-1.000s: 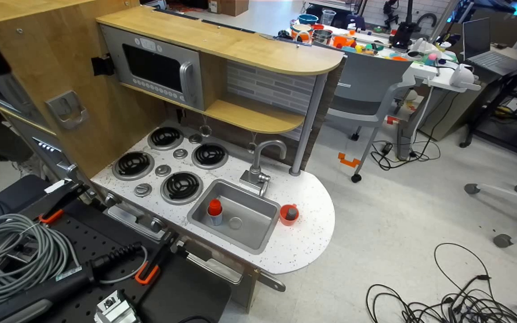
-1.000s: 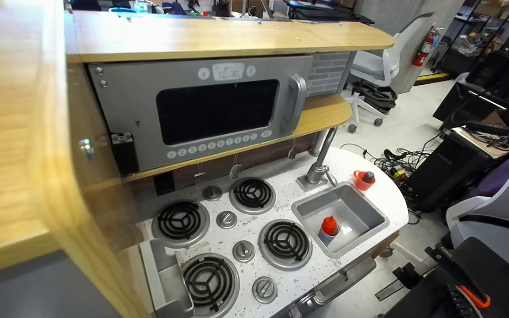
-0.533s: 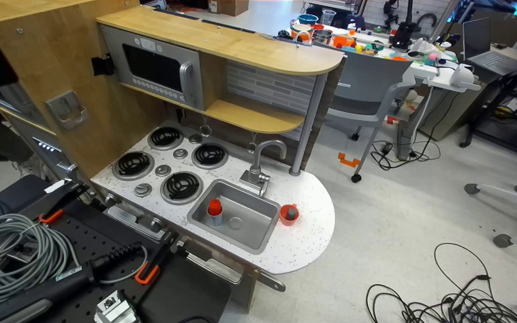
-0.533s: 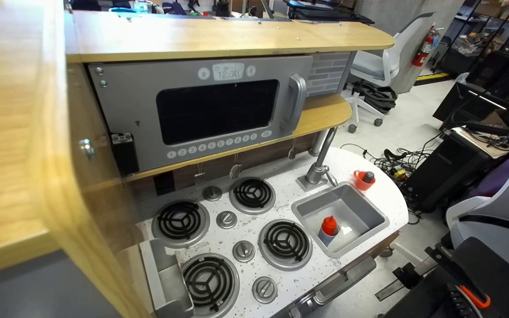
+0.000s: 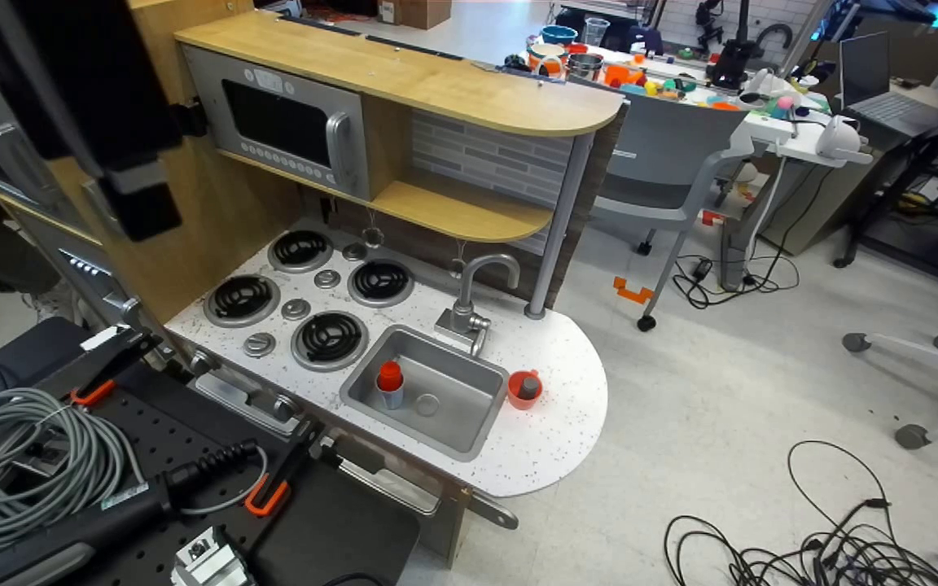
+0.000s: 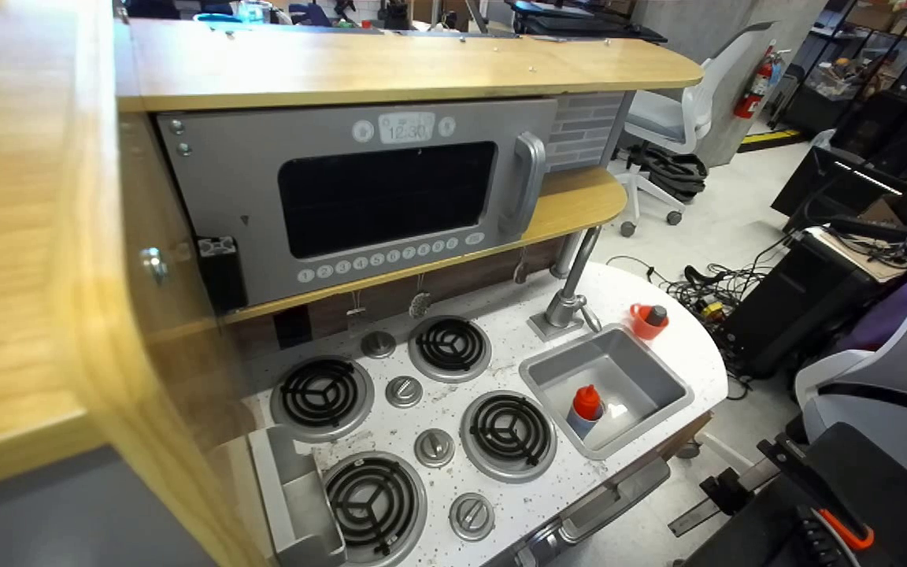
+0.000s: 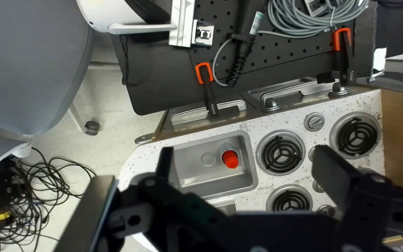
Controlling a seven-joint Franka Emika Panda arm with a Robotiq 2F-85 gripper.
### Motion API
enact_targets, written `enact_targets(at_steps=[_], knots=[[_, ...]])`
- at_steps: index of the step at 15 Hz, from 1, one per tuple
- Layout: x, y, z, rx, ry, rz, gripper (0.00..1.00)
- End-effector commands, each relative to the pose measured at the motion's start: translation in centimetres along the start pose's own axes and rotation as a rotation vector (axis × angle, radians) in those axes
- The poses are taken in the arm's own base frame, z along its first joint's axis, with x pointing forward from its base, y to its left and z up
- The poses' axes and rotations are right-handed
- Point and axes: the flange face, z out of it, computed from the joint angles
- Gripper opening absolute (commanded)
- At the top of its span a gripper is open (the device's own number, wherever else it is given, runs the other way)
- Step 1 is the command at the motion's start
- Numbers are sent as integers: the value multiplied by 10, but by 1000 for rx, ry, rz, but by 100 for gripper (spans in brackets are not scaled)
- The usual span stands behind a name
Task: Put the grey thing on the countertop
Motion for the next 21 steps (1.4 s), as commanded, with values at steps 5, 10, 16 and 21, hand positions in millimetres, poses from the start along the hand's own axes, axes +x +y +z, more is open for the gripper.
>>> enact_targets(at_steps=[5,10,16,21], knots=[[102,19,134,-95,51,-157,100],[160,28,219,-156,32,-209,100],[233,49,294,-150,-59,-212,100],[278,76,322,-175,-78,-181,100]])
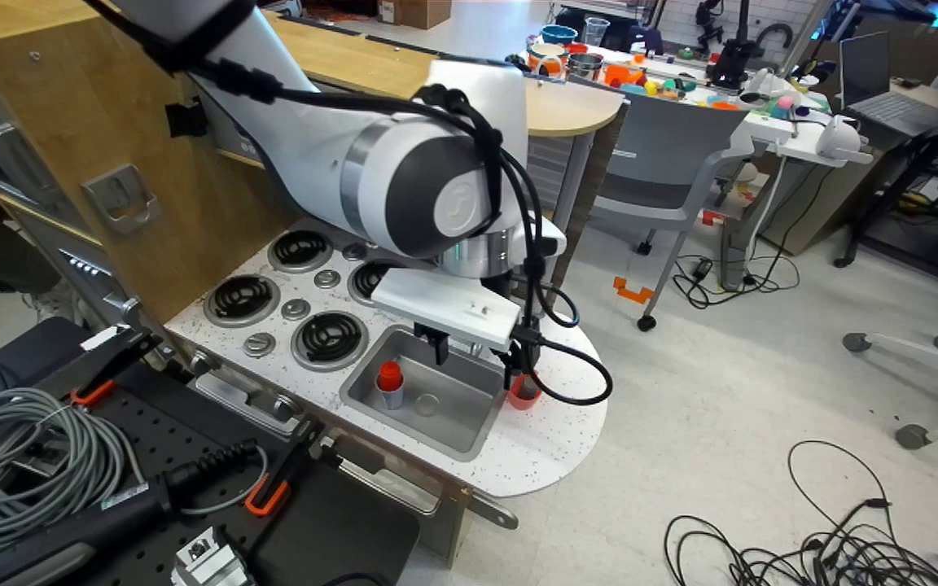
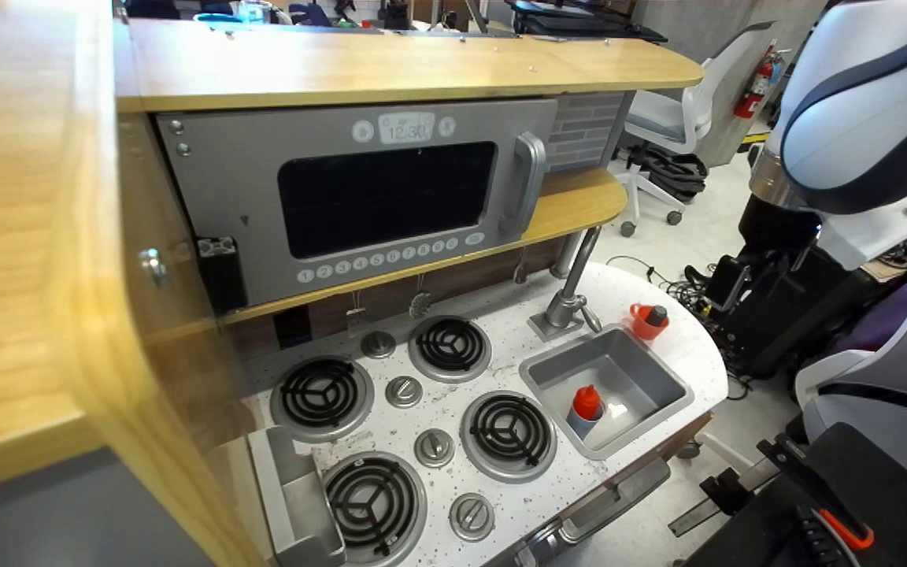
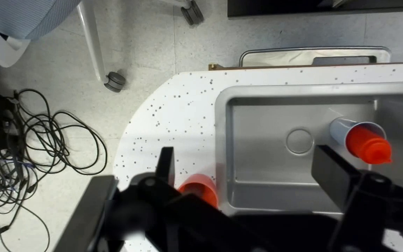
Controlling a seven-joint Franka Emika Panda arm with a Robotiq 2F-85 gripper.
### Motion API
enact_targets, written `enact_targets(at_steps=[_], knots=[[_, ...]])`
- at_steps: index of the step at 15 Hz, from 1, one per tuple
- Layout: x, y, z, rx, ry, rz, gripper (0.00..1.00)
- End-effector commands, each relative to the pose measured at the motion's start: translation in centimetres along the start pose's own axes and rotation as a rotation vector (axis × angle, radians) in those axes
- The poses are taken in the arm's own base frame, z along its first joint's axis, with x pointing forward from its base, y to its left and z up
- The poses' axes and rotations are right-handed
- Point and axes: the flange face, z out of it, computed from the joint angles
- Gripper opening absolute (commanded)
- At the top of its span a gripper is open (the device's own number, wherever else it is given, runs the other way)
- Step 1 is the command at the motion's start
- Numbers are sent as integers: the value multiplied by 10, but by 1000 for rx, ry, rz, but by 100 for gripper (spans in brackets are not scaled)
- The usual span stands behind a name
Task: Put the grey thing on the countertop
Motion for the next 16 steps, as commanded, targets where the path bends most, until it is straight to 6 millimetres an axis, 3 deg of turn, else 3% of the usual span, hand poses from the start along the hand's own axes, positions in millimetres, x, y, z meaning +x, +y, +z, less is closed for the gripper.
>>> enact_targets(at_steps=[1,8,16], knots=[[34,27,16,5,-24,21,100],[71,62,51,25,-103,89,100],[104,70,88,36,-158,87,100]])
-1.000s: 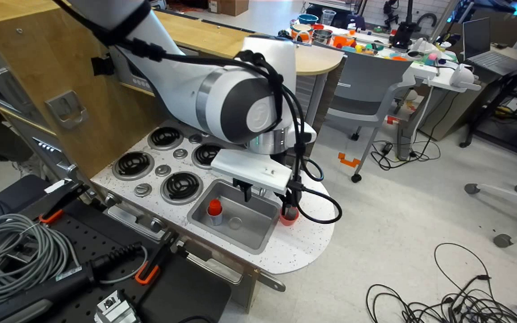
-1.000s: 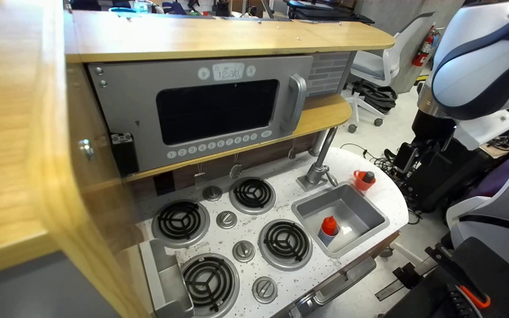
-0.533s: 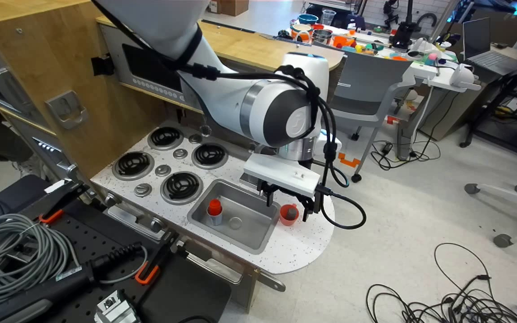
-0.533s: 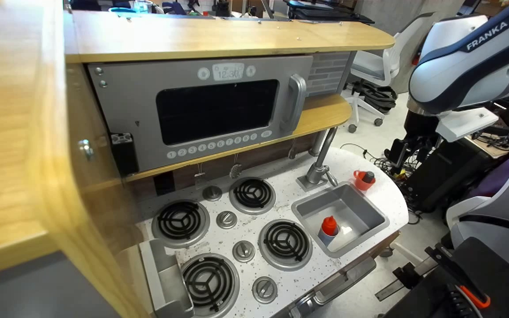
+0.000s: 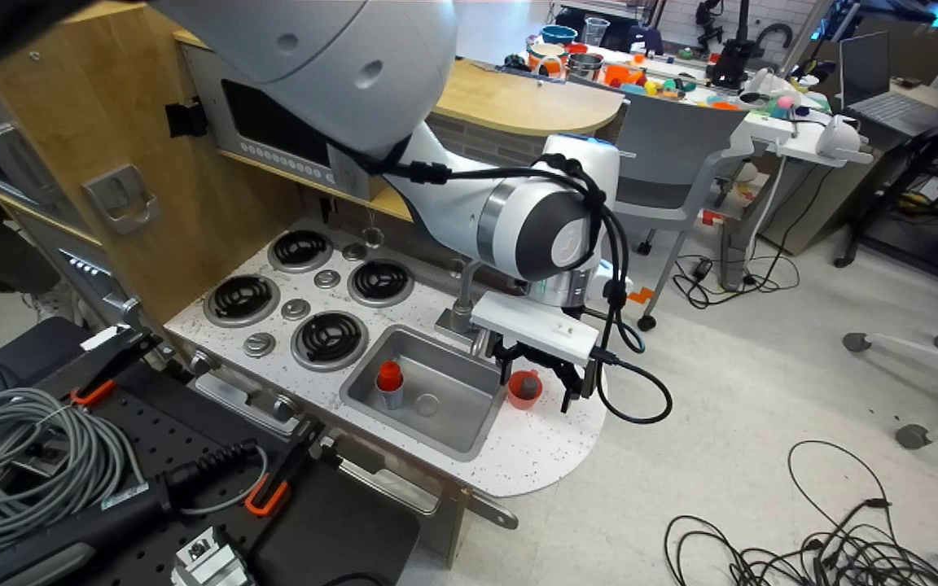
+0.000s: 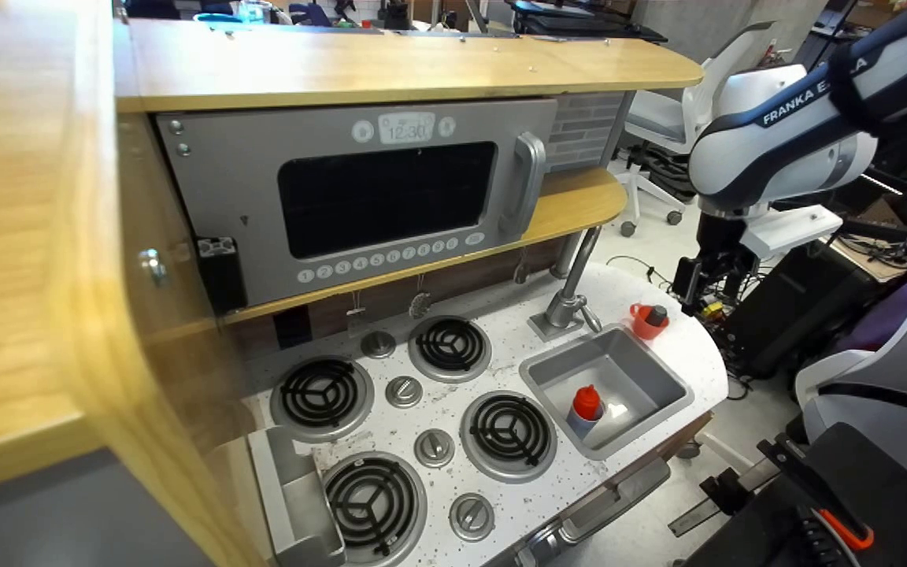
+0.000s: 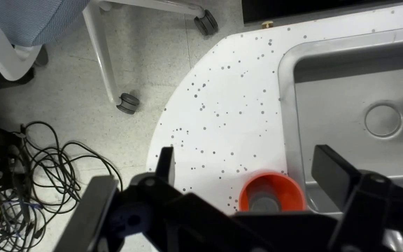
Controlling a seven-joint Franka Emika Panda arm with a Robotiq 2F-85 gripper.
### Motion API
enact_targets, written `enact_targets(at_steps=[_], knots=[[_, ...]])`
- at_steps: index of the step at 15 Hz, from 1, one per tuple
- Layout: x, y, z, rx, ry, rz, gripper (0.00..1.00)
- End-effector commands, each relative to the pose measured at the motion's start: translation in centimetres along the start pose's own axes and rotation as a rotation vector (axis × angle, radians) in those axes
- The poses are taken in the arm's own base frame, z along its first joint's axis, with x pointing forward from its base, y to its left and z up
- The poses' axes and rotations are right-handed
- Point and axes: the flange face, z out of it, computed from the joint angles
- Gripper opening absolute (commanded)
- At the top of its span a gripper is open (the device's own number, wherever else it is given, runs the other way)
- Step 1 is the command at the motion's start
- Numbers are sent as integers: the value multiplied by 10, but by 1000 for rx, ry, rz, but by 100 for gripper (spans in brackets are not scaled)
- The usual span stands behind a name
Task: Put the grey thing on the countertop
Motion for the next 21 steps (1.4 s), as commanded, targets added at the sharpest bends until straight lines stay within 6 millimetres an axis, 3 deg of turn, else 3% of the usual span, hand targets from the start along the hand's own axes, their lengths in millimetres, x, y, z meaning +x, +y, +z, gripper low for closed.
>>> enact_targets(at_steps=[1,10,21], knots=[[23,4,8,27,-19,-10,100],[51,7,23,17,-43,-28,100],[68,-11,29,56,24,-200,100]])
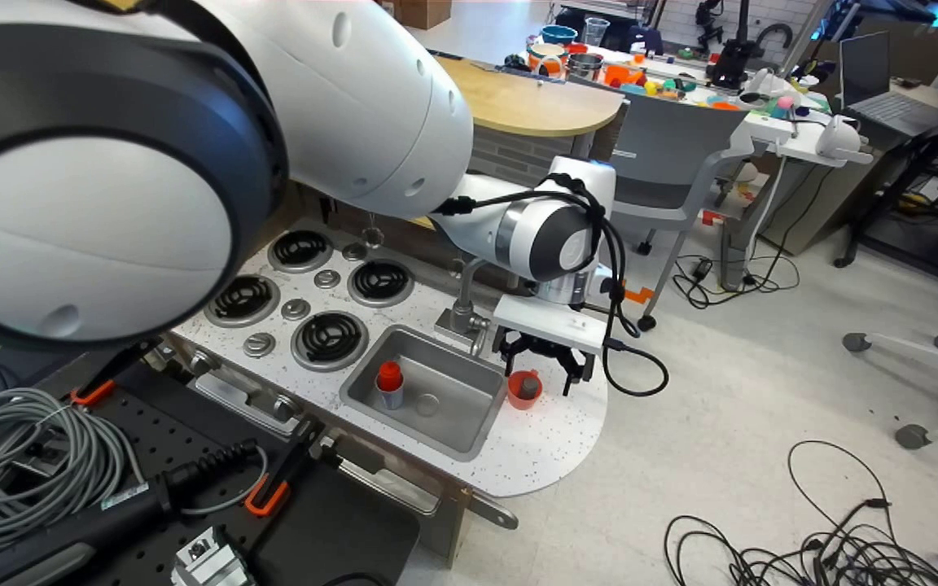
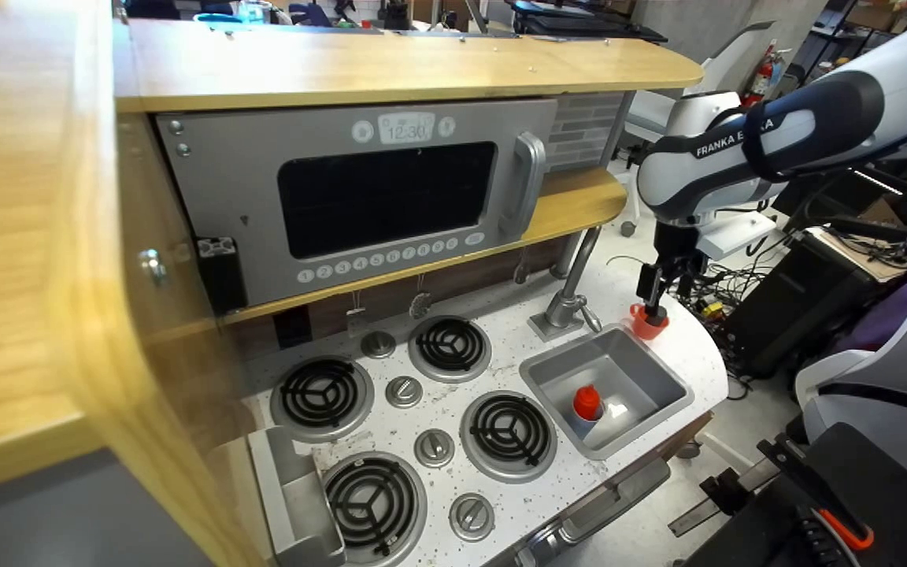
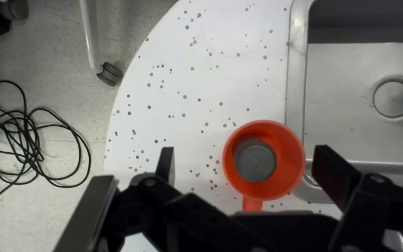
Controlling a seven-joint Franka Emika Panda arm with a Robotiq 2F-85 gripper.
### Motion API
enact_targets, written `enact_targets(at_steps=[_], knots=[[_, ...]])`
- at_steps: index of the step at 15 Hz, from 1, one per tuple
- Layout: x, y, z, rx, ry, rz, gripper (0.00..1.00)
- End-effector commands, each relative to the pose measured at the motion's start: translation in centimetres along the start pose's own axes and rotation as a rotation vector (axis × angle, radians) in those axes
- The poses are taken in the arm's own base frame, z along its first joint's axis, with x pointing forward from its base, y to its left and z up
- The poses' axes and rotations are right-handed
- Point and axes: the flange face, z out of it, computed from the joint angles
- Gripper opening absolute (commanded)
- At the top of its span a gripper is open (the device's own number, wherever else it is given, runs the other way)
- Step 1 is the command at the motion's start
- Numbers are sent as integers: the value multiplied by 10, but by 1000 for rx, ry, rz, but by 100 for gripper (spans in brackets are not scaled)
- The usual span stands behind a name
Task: Put the grey thing on the countertop
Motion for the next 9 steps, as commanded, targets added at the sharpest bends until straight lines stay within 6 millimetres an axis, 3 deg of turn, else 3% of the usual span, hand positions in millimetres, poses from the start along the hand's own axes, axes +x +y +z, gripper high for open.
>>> enact_targets(at_steps=[1,9], knots=[[4,4,1,47,29,-54,100],[8,-3,14,53,16,-87,98]])
